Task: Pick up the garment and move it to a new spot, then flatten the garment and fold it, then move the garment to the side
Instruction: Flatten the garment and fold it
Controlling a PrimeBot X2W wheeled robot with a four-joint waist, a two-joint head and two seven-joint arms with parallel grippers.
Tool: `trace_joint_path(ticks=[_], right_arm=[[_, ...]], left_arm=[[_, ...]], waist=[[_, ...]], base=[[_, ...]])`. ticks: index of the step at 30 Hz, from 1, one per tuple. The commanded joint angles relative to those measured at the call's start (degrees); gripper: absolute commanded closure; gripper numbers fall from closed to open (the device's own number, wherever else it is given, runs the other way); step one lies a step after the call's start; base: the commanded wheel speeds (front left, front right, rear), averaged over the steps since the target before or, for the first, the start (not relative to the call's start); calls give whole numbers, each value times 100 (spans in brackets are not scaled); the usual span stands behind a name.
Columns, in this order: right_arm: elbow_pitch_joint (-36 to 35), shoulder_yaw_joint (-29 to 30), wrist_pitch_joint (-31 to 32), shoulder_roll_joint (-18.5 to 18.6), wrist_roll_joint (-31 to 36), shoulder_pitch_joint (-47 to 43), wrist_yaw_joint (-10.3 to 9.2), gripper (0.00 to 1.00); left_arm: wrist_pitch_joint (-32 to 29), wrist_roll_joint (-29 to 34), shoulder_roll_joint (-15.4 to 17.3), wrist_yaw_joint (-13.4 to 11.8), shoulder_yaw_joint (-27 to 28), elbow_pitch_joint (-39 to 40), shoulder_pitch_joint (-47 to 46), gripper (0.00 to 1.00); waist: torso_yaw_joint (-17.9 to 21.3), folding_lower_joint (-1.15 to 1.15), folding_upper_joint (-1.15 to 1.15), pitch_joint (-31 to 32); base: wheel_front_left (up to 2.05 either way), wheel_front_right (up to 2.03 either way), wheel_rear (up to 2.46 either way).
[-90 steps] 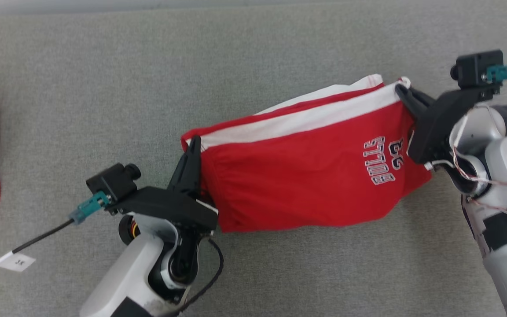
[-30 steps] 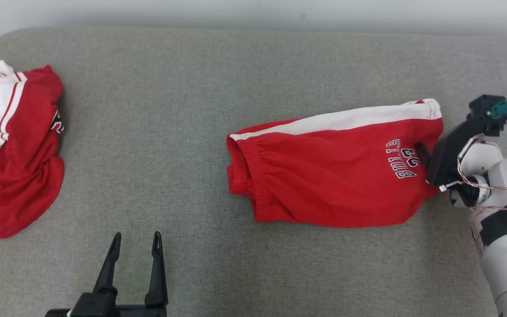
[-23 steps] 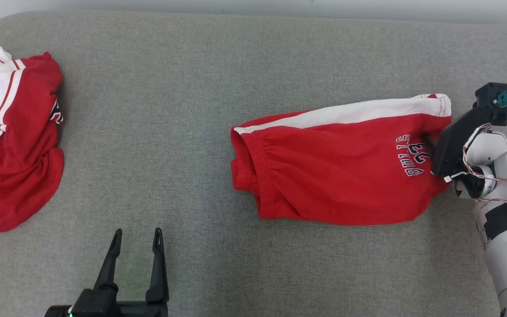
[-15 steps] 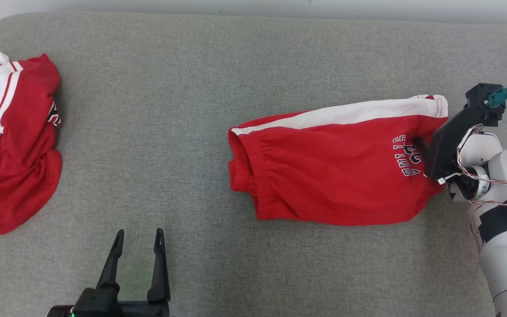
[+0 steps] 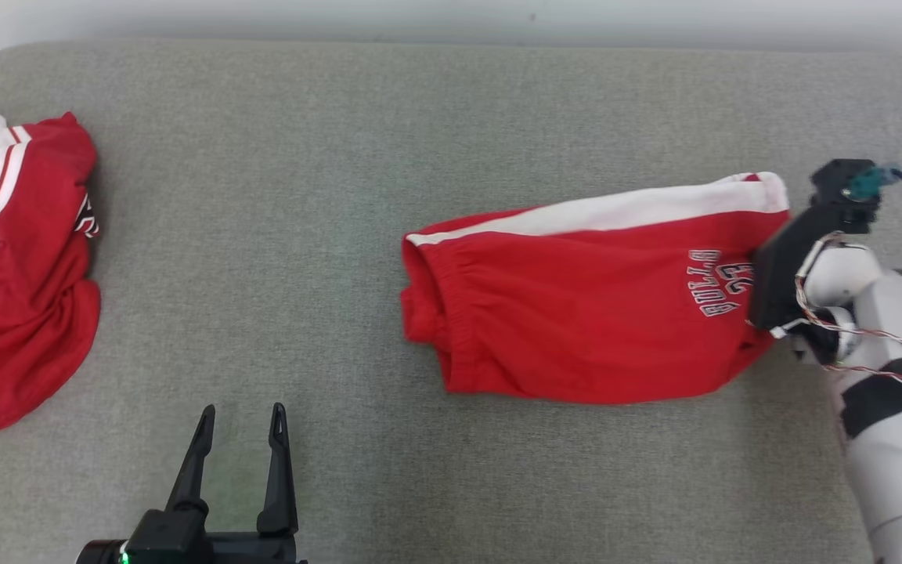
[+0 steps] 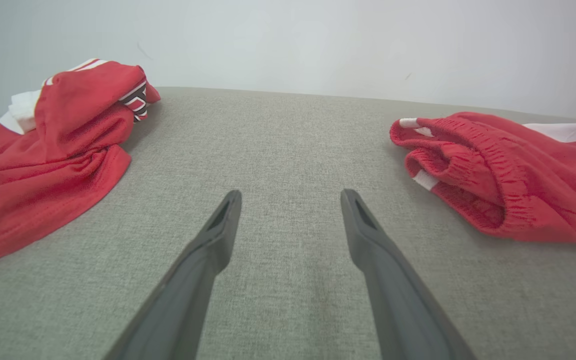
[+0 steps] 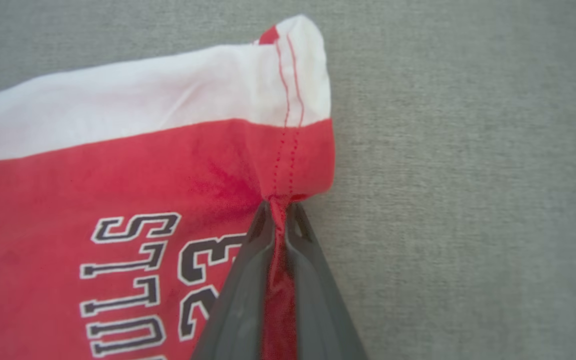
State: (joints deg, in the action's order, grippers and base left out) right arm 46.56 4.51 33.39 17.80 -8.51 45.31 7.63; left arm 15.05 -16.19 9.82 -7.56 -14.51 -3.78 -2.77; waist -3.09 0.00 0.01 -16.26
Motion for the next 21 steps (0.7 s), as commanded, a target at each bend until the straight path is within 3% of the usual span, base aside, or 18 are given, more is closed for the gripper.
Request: trace_joint_path(ticks=[1,11,16,21], right_arm=[[46,118,-36,159,160,-201,-23,100],[-410,953,-360,487,1152,-460,-19,100],[-809,1203,-385,289,1308,-514,-18,100],[-1279,959,-231,-60,1165,-622,-18,100]], left_arm=[[18,47,-38,25,7,-2,-24,0],[18,79,-103,88,0,-57,47,0],[18,88,-113,110,28,-68,68,0],[18,80,-162,139,17,-122,85,0]], waist=[[82,0,-1,59],[282,0,-1,240],[361,0,-1,274],[392,0,-1,400]], base=[[0,0,0],[0,0,0],[0,0,0],[0,0,0]])
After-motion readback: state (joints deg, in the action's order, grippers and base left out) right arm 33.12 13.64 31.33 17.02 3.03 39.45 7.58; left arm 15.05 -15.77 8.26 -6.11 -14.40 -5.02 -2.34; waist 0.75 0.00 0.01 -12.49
